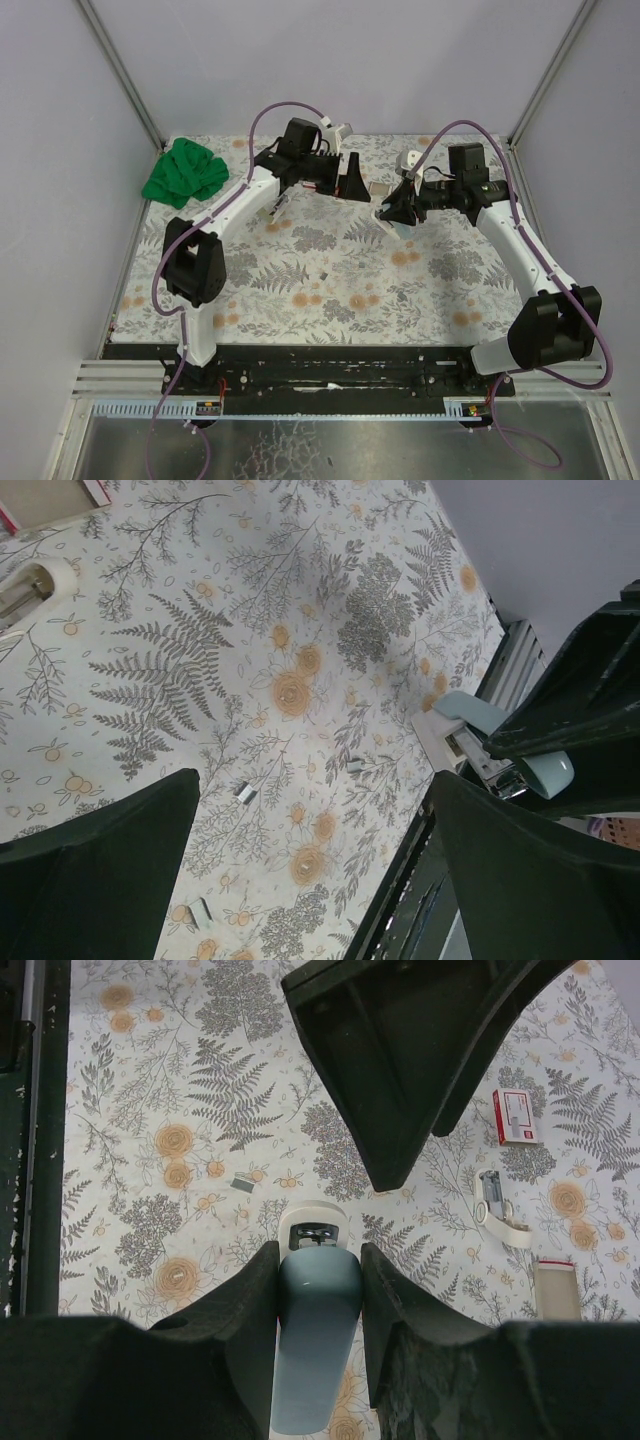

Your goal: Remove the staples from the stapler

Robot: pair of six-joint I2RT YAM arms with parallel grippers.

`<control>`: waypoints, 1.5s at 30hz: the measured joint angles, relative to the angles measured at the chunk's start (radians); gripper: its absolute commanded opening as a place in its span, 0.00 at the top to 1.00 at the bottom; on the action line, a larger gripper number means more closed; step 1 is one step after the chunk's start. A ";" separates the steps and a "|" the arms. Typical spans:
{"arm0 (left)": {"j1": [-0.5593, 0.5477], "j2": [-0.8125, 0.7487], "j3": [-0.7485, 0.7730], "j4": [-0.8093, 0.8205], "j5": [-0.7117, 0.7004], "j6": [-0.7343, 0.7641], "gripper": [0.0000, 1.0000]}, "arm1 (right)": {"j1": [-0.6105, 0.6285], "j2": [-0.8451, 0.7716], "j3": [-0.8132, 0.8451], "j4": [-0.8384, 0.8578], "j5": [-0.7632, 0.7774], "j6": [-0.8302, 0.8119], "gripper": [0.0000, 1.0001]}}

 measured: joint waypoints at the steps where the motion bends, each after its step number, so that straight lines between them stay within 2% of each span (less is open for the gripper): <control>1: 0.000 0.000 0.000 0.003 0.007 -0.004 0.00 | 0.000 0.000 0.000 0.000 0.001 0.000 0.92; 17: -0.051 -0.001 -0.039 0.011 0.056 -0.001 0.00 | 0.000 0.001 -0.020 0.008 0.028 0.002 0.95; 25: -0.051 -0.003 -0.062 0.023 0.056 0.000 0.07 | 0.002 0.000 -0.038 0.035 0.035 0.021 1.00; 34: -0.056 -0.004 -0.095 0.021 0.046 0.022 0.13 | -0.002 -0.075 -0.089 0.123 0.039 0.100 1.00; 40: -0.051 -0.004 -0.114 0.017 0.032 0.037 0.13 | -0.006 -0.158 -0.089 0.203 0.034 0.148 1.00; 45: -0.043 -0.004 -0.126 0.020 0.031 0.037 0.12 | -0.011 -0.167 -0.098 0.253 0.034 0.211 1.00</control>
